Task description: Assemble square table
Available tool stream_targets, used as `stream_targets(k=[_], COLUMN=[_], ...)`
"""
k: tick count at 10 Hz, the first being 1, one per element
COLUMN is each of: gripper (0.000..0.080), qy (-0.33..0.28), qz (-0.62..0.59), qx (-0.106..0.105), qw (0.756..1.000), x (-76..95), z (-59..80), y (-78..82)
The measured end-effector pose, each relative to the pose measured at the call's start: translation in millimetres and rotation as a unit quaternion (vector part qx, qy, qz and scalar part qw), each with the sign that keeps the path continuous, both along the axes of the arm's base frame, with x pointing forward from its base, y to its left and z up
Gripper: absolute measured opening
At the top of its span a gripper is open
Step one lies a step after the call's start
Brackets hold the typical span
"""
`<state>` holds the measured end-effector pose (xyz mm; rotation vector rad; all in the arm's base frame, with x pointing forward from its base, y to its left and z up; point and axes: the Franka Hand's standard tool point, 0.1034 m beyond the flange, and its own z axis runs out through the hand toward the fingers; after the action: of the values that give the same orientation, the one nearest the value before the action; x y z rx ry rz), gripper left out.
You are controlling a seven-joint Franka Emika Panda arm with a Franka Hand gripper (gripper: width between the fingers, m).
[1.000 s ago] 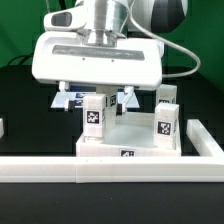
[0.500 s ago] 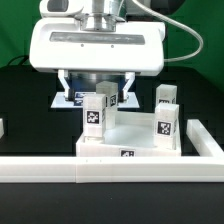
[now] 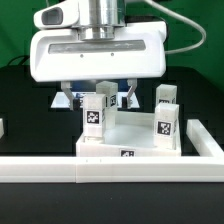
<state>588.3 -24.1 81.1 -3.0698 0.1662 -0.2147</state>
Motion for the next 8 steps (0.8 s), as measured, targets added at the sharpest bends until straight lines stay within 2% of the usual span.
stream_targets(k=[1,3,4,7,8], gripper=[0.0649,0.0649,0.0649,0.0649,0.0649], qy=[0.037,0.071,0.065,0.066,0.066], qz=[0.001,0.012,0.020,0.012,-0.011], qx=[0.006,0.007,0.005,0.005,-0.002], qw=[0.999,0.997,0.998,0.998,0.998], x=[-2.1,-3.1,-0.1,-0.6,1.4], z=[-1.7,-0.5,1.1,0.4,2.3], y=[-1.0,-1.5,-6.4,-6.1,-7.0])
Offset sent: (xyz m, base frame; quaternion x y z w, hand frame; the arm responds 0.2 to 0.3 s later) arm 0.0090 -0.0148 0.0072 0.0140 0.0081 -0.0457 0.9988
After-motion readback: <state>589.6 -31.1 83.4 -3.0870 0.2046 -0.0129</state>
